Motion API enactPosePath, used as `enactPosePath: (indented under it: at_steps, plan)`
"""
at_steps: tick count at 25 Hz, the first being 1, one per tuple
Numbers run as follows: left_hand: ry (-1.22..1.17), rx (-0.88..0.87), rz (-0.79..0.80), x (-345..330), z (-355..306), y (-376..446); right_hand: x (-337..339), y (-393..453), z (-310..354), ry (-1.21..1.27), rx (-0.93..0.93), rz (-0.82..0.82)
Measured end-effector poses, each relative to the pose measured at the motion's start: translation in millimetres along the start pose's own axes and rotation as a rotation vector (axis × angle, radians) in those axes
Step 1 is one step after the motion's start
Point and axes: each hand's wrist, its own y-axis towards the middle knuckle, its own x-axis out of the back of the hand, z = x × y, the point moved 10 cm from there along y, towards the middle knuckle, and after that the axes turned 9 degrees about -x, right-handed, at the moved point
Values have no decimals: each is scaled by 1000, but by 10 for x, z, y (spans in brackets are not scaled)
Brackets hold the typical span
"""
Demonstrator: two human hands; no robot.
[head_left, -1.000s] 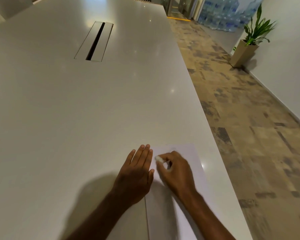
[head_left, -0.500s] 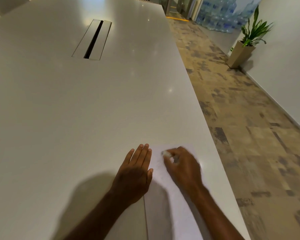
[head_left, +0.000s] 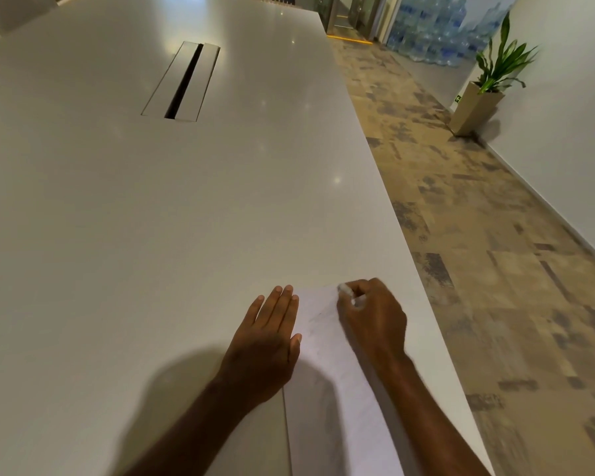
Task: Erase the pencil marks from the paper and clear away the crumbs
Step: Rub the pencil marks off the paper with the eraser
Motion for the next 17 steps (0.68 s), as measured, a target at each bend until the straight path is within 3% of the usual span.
enactPosePath:
  at_steps: [4, 8, 12, 17]
  plan:
    - [14, 3, 11, -15, 3, -5, -378, -562, 268, 33, 227, 206]
    - [5, -1, -10, 26, -6, -4, -105, -38, 169, 5, 65, 30]
    - [7, -2, -11, 22, -7, -7, -418, -525, 391, 17, 250, 189]
    - [14, -1, -10, 16, -3, -3, -165, -100, 244, 34, 97, 29]
